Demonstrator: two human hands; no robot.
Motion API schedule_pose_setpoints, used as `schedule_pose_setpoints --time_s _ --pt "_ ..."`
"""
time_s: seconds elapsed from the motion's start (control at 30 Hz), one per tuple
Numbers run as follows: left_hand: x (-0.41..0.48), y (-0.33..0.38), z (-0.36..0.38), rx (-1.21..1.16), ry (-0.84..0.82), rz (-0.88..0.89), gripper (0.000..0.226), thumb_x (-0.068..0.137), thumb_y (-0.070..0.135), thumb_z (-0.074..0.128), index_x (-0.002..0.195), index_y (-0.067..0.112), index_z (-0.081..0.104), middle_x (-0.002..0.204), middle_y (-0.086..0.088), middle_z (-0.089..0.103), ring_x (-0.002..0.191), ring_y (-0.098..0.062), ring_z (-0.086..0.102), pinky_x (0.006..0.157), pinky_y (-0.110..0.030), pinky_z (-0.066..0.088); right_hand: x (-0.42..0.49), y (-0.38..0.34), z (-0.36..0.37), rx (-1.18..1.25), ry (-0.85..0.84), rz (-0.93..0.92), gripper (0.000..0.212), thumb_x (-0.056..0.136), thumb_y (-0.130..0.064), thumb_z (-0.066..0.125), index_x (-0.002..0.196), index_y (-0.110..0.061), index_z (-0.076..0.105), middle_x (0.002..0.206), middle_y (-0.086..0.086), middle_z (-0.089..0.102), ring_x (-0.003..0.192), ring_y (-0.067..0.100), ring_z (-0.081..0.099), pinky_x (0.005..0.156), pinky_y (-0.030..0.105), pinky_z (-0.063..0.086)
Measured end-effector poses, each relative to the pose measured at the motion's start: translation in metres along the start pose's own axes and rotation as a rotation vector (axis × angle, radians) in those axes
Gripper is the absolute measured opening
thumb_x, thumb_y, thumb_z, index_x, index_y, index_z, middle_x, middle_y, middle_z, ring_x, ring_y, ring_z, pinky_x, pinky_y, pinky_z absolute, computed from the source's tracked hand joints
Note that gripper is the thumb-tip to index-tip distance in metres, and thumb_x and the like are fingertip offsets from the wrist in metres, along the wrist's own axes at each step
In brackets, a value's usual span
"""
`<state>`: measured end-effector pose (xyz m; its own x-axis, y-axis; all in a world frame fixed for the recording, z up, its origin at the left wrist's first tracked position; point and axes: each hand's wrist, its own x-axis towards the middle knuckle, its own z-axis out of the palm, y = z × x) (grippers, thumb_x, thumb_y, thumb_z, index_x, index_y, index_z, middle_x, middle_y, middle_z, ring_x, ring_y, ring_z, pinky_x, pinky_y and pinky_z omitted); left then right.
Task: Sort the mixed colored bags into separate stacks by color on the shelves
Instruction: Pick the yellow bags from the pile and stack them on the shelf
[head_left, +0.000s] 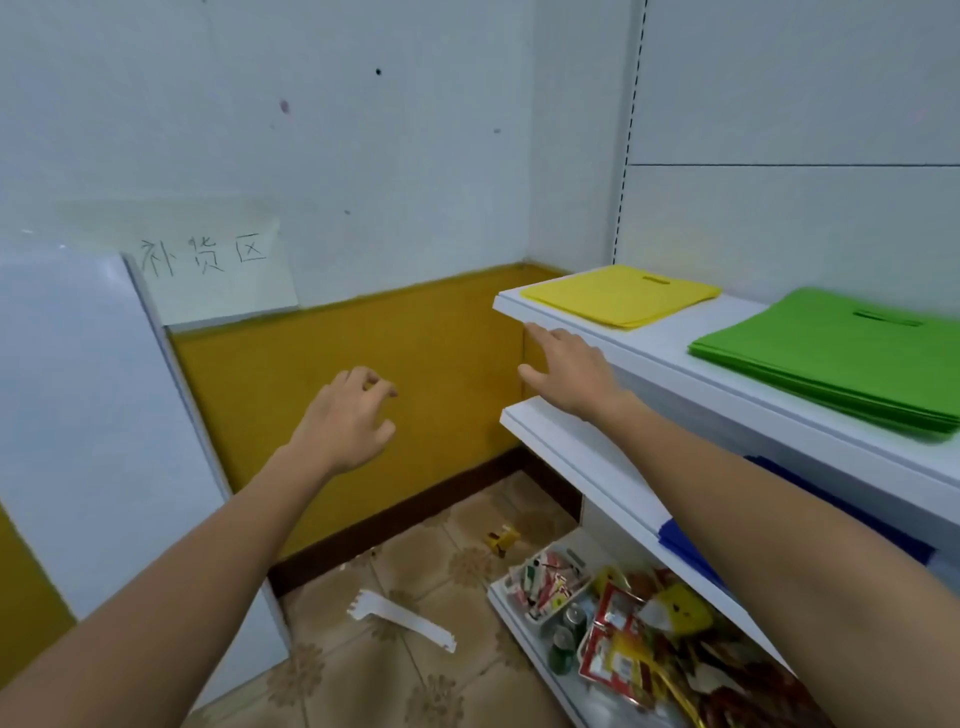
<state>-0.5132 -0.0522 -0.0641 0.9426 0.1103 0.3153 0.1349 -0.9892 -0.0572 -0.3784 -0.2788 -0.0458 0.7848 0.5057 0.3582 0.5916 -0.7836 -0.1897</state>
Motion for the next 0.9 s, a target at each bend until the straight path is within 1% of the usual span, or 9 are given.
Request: schedule_pose_setpoints --time_s 0.13,0.27,0.4,0.53,0.63,0.77,0.9 --pt "0.057 -0.003 0.019 -0.052 -0.005 0.056 0.042 0.091 0.033 0.047 0.13 0.02 0.046 0.131 -0.005 0.043 0.119 -0.021 0.041 0.097 -0.035 0.039 0.042 0.018 0.021 0.032 -0.028 0.062 0.061 0.093 -0.037 0.044 0.148 -0.021 0.022 0.138 0.012 0.044 0.122 0.03 0.047 0.097 0.044 0.041" --pt "0.122 0.0 0.043 -0.088 -0.009 0.088 0.042 0.091 0.033 0.047 0.132 0.021 0.044 0.131 -0.004 0.043 0.119 -0.021 0.04 0.097 -0.034 0.038 0.092 0.05 0.035 -0.013 -0.001 0.107 0.059 0.093 -0.037 0.045 0.146 -0.021 0.025 0.131 0.013 0.049 0.117 0.031 0.05 0.091 0.041 0.043" --pt "0.18 0.003 0.061 -0.127 0.007 0.109 0.043 0.091 0.031 0.047 0.132 0.022 0.043 0.132 -0.003 0.044 0.121 -0.018 0.04 0.1 -0.031 0.035 0.15 0.079 0.039 -0.036 0.023 0.144 0.06 0.092 -0.037 0.046 0.146 -0.021 0.025 0.132 0.012 0.049 0.12 0.031 0.047 0.092 0.041 0.041" --pt "0.238 -0.006 0.068 -0.142 0.029 0.127 0.043 0.091 0.031 0.048 0.133 0.022 0.043 0.132 -0.003 0.044 0.121 -0.018 0.04 0.099 -0.031 0.035 0.199 0.098 0.042 0.077 0.053 0.194 0.058 0.092 -0.033 0.047 0.146 -0.022 0.028 0.135 0.011 0.047 0.12 0.028 0.048 0.091 0.037 0.041" --pt "0.284 -0.009 0.078 -0.189 0.058 0.138 0.043 0.09 0.03 0.049 0.132 0.022 0.045 0.132 -0.005 0.045 0.121 -0.019 0.041 0.099 -0.033 0.037 0.223 0.117 0.045 0.079 0.086 0.233 0.056 0.091 -0.033 0.048 0.144 -0.022 0.032 0.134 0.01 0.048 0.118 0.027 0.049 0.091 0.037 0.042" --pt "0.345 0.003 0.1 -0.271 0.047 0.253 0.043 0.089 0.028 0.05 0.132 0.022 0.045 0.132 -0.005 0.045 0.12 -0.02 0.041 0.098 -0.034 0.038 0.245 0.147 0.049 0.014 0.126 0.345 0.054 0.091 -0.033 0.048 0.142 -0.023 0.034 0.131 0.01 0.05 0.115 0.028 0.05 0.09 0.038 0.042" --pt "0.412 0.014 0.122 -0.369 0.061 0.382 0.046 0.089 0.026 0.052 0.134 0.02 0.043 0.132 -0.005 0.044 0.121 -0.022 0.039 0.097 -0.033 0.036 0.253 0.179 0.051 -0.054 0.193 0.539 0.051 0.092 -0.031 0.048 0.141 -0.021 0.035 0.129 0.013 0.05 0.119 0.03 0.047 0.092 0.039 0.041"
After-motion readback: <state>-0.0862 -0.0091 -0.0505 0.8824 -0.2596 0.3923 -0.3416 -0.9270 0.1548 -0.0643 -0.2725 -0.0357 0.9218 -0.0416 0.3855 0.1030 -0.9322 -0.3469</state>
